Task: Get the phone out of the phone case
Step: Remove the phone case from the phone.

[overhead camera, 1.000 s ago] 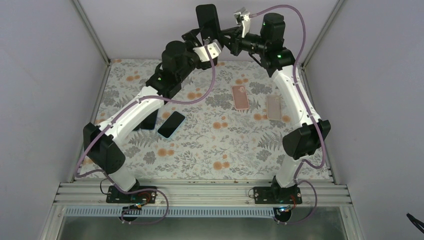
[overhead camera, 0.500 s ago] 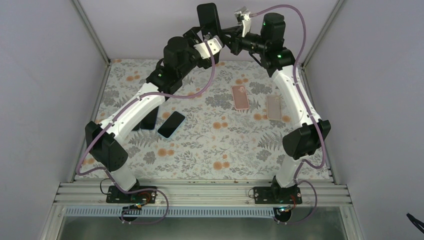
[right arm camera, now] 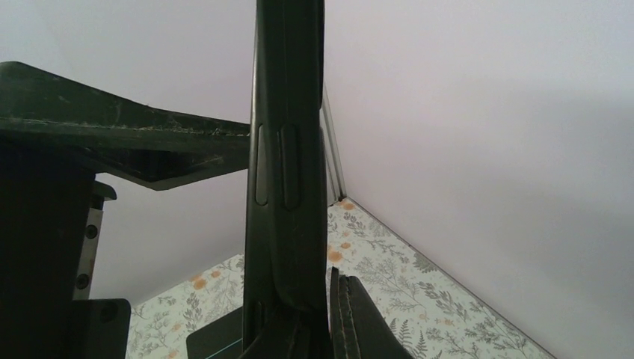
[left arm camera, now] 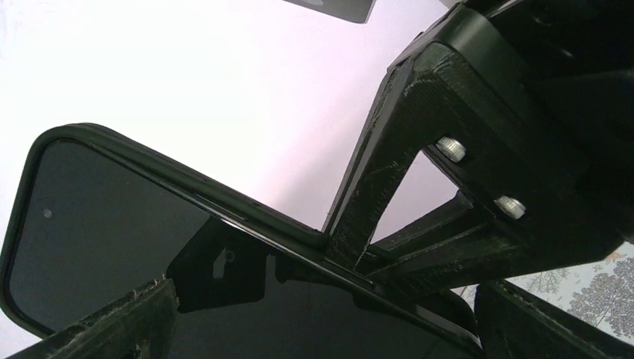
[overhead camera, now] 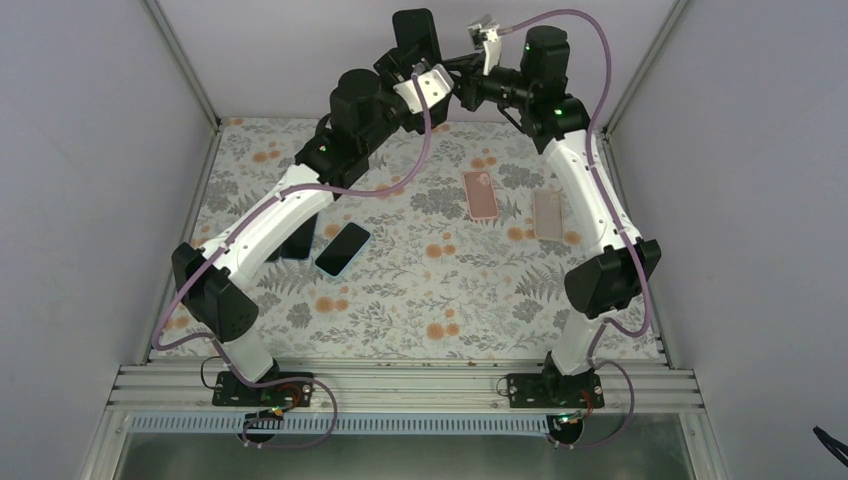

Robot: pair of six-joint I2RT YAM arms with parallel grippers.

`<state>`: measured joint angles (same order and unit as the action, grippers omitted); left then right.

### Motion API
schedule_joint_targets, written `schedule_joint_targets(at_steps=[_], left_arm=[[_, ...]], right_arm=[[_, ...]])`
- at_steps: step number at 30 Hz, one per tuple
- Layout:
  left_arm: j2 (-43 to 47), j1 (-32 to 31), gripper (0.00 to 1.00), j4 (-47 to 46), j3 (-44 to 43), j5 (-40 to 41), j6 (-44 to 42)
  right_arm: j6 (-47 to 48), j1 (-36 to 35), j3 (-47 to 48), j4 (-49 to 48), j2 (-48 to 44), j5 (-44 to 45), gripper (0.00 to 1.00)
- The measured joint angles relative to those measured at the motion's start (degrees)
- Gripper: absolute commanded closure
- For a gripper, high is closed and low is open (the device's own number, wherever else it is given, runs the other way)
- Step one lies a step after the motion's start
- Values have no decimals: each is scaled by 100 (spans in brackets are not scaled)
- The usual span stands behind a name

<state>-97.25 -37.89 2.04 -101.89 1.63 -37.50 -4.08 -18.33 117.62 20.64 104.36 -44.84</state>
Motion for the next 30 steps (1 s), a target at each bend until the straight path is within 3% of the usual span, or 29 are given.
schedule_joint_targets(at_steps=[7, 14, 20, 30], left_arm=[[-13, -136, 16, -527, 326, 476, -310], [37, -498, 39, -1998, 1266, 1429, -1019], [173, -691, 43, -3370, 2083, 1873, -1670], [256, -741, 54, -4892, 3025, 2063, -2514]], right_arm=[[66, 0, 0, 48, 2, 83, 97], [63, -4, -2, 114, 28, -7, 97], [-33, -2, -59, -46, 33, -398, 97], [-238, 9, -319, -330, 26, -739, 97]])
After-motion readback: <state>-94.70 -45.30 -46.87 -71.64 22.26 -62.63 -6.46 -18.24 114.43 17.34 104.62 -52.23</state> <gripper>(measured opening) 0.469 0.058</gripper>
